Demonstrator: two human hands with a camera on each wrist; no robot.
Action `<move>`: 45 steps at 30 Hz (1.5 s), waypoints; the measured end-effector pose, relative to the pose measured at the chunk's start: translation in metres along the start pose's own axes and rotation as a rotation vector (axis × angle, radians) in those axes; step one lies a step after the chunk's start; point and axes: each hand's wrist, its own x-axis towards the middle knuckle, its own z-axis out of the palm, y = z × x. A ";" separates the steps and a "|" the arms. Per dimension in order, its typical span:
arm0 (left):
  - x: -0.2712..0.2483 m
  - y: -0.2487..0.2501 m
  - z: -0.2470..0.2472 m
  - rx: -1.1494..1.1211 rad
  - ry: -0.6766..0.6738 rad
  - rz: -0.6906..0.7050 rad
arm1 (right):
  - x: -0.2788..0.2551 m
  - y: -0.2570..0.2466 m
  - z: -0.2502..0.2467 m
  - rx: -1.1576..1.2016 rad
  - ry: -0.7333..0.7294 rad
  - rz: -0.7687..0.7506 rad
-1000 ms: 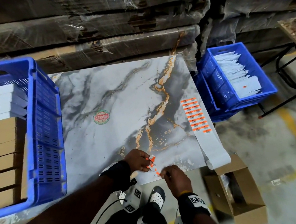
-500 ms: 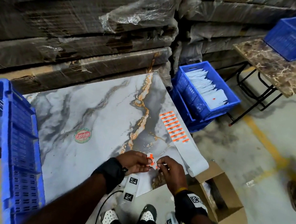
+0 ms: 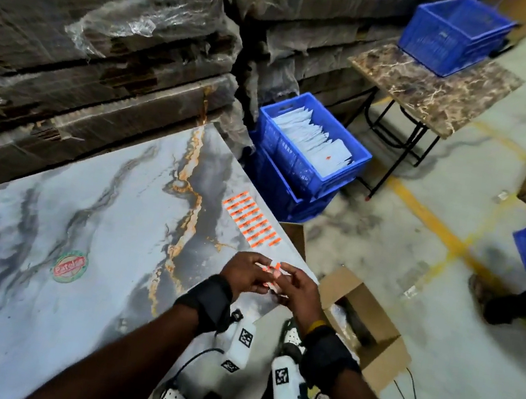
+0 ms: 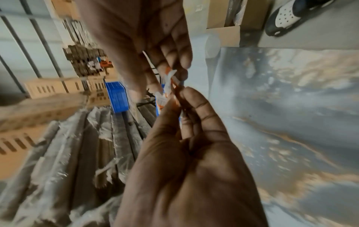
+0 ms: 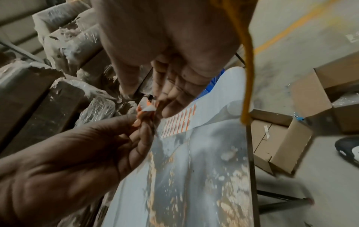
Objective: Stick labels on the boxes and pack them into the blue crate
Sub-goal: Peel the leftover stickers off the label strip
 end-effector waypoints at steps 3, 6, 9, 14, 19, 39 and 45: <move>0.030 0.009 0.044 0.034 -0.007 0.023 | 0.029 -0.006 -0.034 0.070 -0.034 0.077; 0.070 0.020 0.093 0.050 0.019 0.020 | 0.065 -0.012 -0.083 0.192 -0.037 0.115; 0.117 0.029 0.139 0.057 0.067 -0.029 | 0.109 -0.017 -0.133 0.216 -0.031 0.198; 0.208 0.023 0.200 0.248 0.144 -0.134 | 0.189 -0.028 -0.202 0.072 -0.061 0.302; 0.310 0.008 0.204 0.352 0.242 -0.208 | 0.294 0.002 -0.221 -0.206 -0.028 0.352; 0.561 -0.137 0.074 0.788 0.547 -0.405 | 0.520 0.162 -0.144 -0.991 -0.235 0.303; 0.577 -0.161 0.065 0.766 0.608 -0.330 | 0.536 0.191 -0.139 -0.900 -0.209 0.401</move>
